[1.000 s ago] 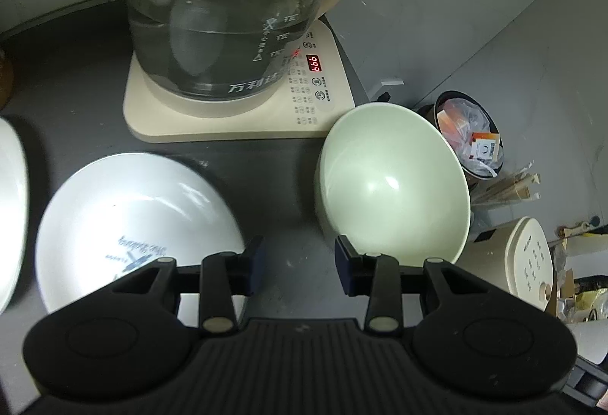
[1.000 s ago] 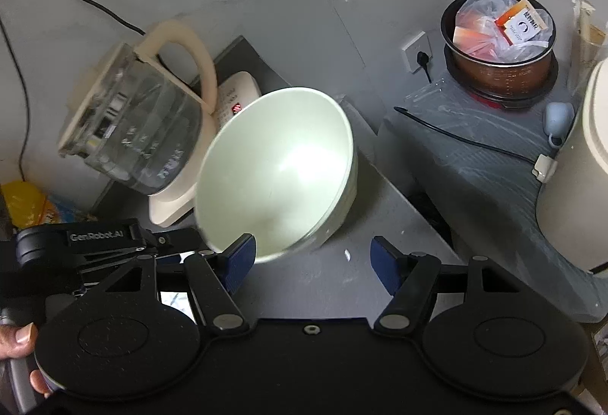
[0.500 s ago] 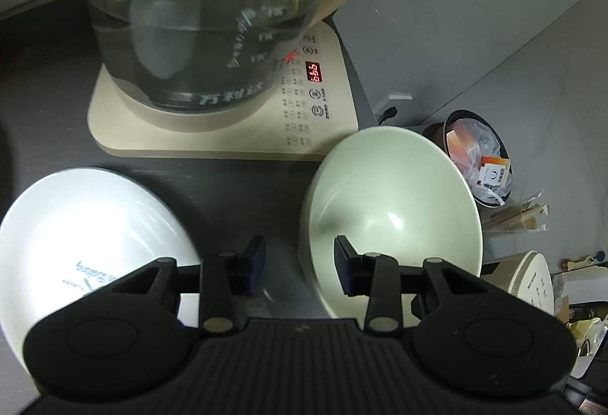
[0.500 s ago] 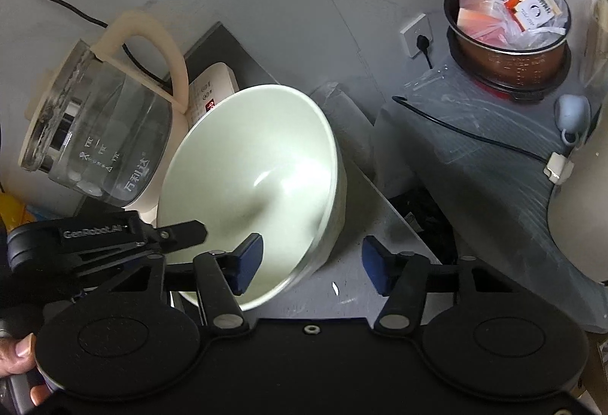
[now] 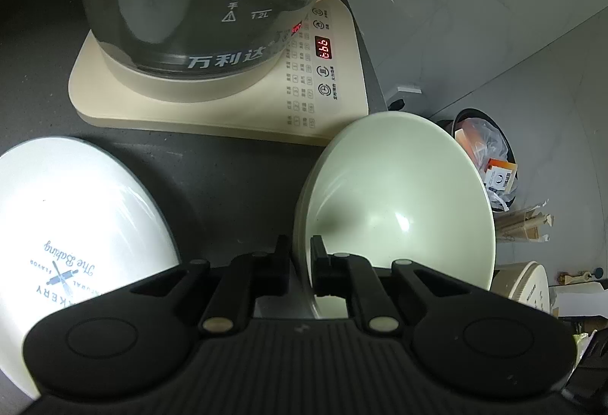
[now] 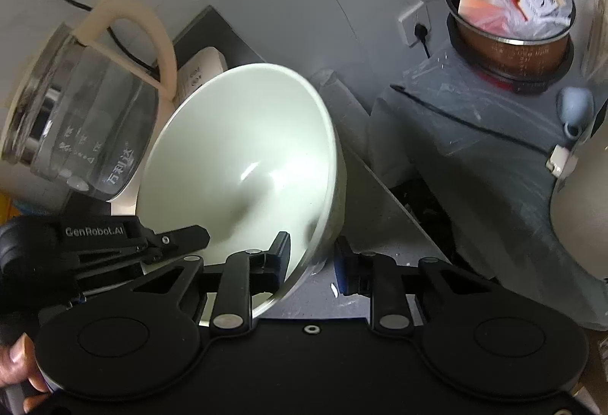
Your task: Organize plates and bowls
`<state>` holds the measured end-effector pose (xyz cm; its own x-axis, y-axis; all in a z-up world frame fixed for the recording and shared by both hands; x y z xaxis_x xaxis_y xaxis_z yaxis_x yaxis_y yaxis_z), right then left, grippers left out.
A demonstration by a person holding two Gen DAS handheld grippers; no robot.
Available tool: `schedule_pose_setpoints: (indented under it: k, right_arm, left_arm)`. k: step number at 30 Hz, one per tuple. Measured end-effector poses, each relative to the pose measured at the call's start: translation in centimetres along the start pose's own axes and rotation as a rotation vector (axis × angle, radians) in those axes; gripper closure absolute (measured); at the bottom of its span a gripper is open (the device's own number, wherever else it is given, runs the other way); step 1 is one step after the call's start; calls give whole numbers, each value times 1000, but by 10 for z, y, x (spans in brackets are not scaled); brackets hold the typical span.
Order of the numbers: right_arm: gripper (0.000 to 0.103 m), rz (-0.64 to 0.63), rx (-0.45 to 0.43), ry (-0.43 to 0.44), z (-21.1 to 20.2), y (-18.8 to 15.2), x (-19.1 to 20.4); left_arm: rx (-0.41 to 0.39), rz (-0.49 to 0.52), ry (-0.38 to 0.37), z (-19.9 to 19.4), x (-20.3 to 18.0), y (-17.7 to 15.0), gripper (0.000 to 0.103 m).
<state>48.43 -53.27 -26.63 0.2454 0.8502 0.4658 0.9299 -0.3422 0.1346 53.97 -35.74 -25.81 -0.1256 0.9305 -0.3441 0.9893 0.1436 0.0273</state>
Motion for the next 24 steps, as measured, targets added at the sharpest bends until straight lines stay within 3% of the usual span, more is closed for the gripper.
schedule_pose_setpoints:
  k: [13,16,24]
  right_arm:
    - [78,-26,-84,11,-44,-26,22]
    - [78,-27,-104,11,-56,-35,29]
    - [77,-37,-155,33,-83,-60,52]
  left_arm:
    - [-35,85,-41,-50,-2,-15,94]
    - [-60,148,-37,-63,-5,-22,94]
    - [-92,172,-69,-101,2,-38,94]
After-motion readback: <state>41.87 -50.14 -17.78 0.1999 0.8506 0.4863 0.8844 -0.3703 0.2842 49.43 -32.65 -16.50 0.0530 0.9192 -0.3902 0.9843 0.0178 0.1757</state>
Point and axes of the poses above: each gripper's, at about its wrist camera, not at the fingertips, and z roughly the way its jaws point, x to its left, y to its top, the point moved 5 cm from there along z, roughly the way its jaws point, and after that the axes turned 13 degrees about x, right-handed, at the moved point
